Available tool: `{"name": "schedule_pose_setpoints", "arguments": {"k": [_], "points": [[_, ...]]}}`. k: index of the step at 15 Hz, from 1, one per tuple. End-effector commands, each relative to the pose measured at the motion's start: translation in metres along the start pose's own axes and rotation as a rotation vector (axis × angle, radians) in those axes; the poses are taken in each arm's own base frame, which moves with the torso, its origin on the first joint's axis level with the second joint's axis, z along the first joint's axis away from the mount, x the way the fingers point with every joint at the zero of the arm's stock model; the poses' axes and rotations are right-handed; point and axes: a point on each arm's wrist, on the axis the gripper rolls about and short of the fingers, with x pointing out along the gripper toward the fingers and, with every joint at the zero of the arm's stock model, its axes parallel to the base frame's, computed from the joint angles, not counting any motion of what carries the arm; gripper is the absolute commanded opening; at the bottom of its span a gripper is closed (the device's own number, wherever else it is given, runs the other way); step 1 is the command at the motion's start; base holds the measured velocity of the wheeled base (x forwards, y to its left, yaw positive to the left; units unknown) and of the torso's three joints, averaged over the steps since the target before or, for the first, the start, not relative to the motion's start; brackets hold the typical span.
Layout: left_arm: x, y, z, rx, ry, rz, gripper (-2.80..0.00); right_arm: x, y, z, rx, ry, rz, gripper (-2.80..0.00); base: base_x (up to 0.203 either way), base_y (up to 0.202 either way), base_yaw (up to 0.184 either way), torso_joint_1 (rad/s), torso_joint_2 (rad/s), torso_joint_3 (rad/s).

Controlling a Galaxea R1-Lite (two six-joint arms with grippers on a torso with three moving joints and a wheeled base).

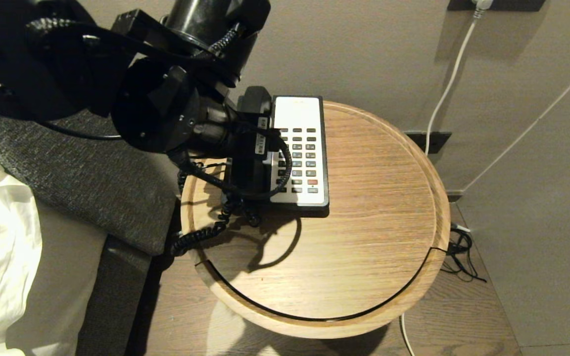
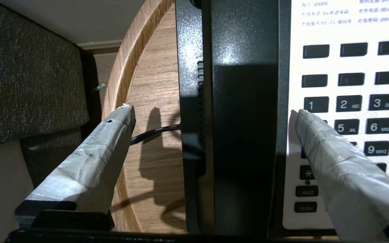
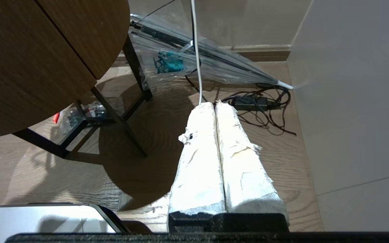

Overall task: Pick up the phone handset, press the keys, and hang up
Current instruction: Pick up the desk phone handset

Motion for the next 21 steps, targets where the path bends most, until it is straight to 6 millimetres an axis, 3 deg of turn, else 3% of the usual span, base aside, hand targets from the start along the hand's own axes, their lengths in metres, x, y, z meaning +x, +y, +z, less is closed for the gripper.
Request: {"name": "schedule_pose_setpoints", "arguments": {"k": [1,6,7,21], "points": [[0.009,-0.004,-0.001,0.001,0.009,0.013,0.0,0.0,0.0,0.0,-0.001,-0.003,0.0,-2.8,0.0,0.0,0.0,0.0,0.0,0.0],[0.016,-0.002,0.002,-0.013,0.002,0.028,0.0,0.0,0.0,0.0,-0.001,-0.003,-0.001,-2.8,0.0,0.0,0.0,0.0,0.0,0.0],[0.016,-0.001,0.003,-0.021,0.0,0.028,-2.8,0.0,0.0,0.0,-0.001,-0.003,0.0,-2.8,0.0,0.0,0.0,0.0,0.0,0.0],[0.004,0.003,0.009,-0.054,-0.029,0.018,-2.8,0.0,0.0,0.0,-0.001,-0.003,0.0,-2.8,0.0,0.0,0.0,0.0,0.0,0.0]]}}
